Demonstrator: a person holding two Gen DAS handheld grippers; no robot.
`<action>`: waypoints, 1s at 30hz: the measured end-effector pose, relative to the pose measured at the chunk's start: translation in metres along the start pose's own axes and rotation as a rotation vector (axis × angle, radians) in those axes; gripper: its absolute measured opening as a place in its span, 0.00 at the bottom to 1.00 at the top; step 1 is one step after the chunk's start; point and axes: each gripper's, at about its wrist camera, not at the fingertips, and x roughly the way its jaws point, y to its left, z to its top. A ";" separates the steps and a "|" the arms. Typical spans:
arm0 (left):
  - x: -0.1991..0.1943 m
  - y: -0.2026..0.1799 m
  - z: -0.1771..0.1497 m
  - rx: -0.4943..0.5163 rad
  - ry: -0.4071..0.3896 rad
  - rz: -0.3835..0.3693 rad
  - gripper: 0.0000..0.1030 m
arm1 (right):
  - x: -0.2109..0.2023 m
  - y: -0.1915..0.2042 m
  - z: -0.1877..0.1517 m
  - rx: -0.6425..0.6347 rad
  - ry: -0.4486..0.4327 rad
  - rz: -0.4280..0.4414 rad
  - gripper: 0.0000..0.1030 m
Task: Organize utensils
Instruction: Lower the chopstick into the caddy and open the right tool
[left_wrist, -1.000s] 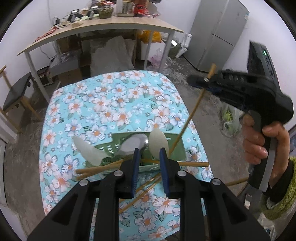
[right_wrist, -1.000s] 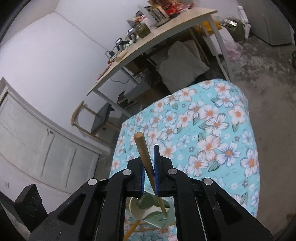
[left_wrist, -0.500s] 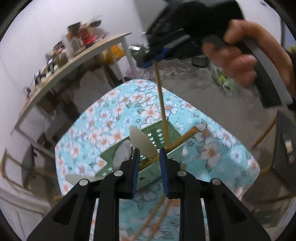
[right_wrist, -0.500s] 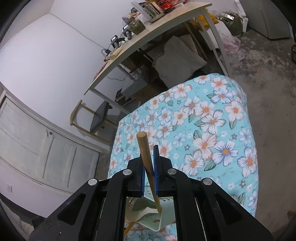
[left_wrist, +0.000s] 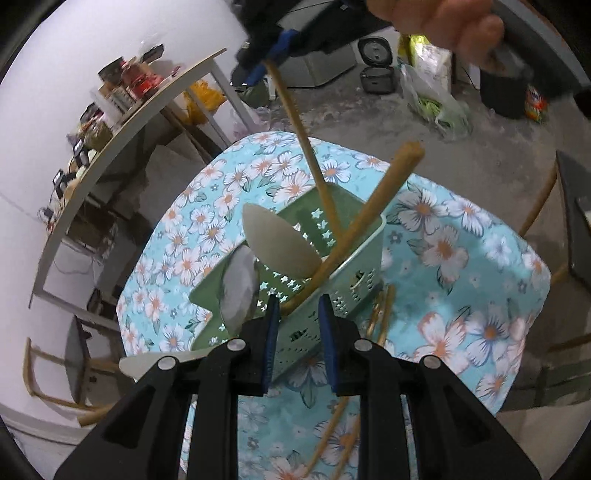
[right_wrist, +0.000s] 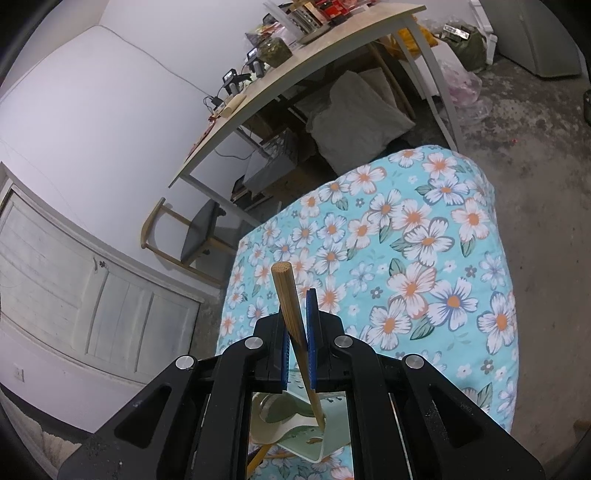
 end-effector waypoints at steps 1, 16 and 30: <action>0.001 -0.001 0.000 0.015 0.002 0.005 0.20 | 0.000 0.001 0.000 0.000 0.001 0.000 0.06; 0.004 -0.010 -0.007 0.136 -0.028 0.015 0.17 | -0.019 -0.002 0.015 0.052 -0.077 0.026 0.04; 0.006 -0.006 -0.005 0.114 -0.027 0.022 0.18 | -0.059 0.060 0.004 -0.238 -0.309 -0.134 0.04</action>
